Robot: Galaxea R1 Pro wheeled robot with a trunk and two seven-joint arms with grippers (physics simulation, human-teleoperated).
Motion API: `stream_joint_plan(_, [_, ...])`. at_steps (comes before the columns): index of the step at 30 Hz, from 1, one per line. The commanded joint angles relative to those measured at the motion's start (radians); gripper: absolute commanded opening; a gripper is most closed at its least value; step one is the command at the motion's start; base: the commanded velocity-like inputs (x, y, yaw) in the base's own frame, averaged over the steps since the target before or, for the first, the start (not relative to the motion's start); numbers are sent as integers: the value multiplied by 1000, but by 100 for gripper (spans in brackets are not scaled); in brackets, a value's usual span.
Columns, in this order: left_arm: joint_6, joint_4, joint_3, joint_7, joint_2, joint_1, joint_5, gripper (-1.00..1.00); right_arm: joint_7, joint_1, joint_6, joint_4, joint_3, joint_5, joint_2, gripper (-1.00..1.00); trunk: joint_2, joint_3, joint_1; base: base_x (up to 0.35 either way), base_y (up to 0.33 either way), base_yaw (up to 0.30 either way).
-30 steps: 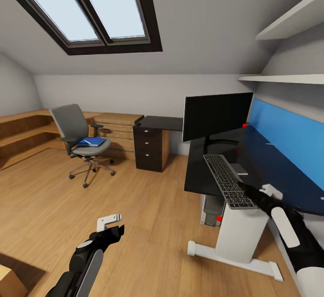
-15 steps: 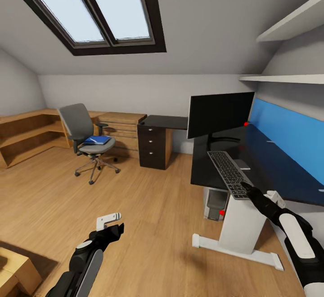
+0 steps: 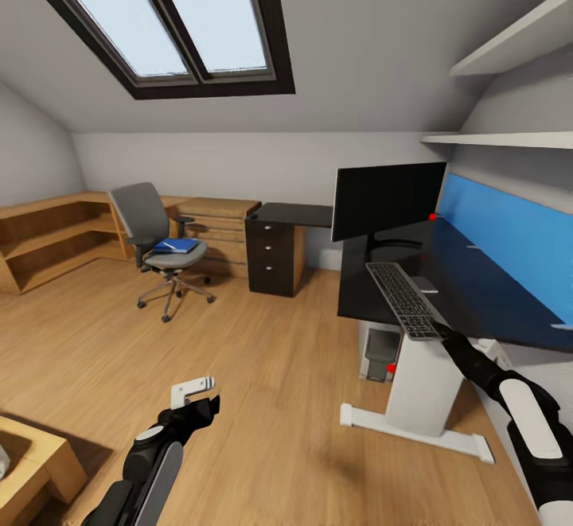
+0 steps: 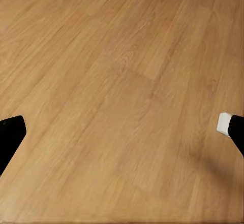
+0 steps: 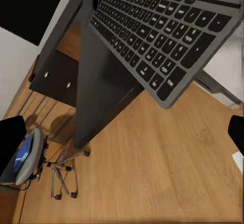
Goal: In the bedroom, organize the workspace by keeping the computer under the desk, ensuring the monitor is on the desk, placing the keyboard on the desk next to the monitor, placing the mouse on the desk next to the keyboard, moving the folder from the swivel chair onto the desk next to the mouse, stacking the notebook on top of the folder with the pen on top of the notebook, and positioning the swivel chair next to the desk.
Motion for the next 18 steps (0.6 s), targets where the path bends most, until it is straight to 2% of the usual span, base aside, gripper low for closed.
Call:
stream_joint_plan(1, [3, -1, -1, 8, 0, -1, 11, 100, -9, -1, 4, -2, -1, -11, 0, 100, -1, -1, 0, -137, 5, 0])
stream_joint_plan(13, [4, -12, -1, 4, 0, -1, 12, 100, -7, -1, 2, 1, -1, -10, 0, 100, -1, -1, 0, -38, 2, 0])
stream_joint_plan(18, [4, -13, -1, 5, -8, -1, 12, 100, -7, -1, -3, 4, -1, -8, 1, 100, -36, -17, 19, -4, 0, 0])
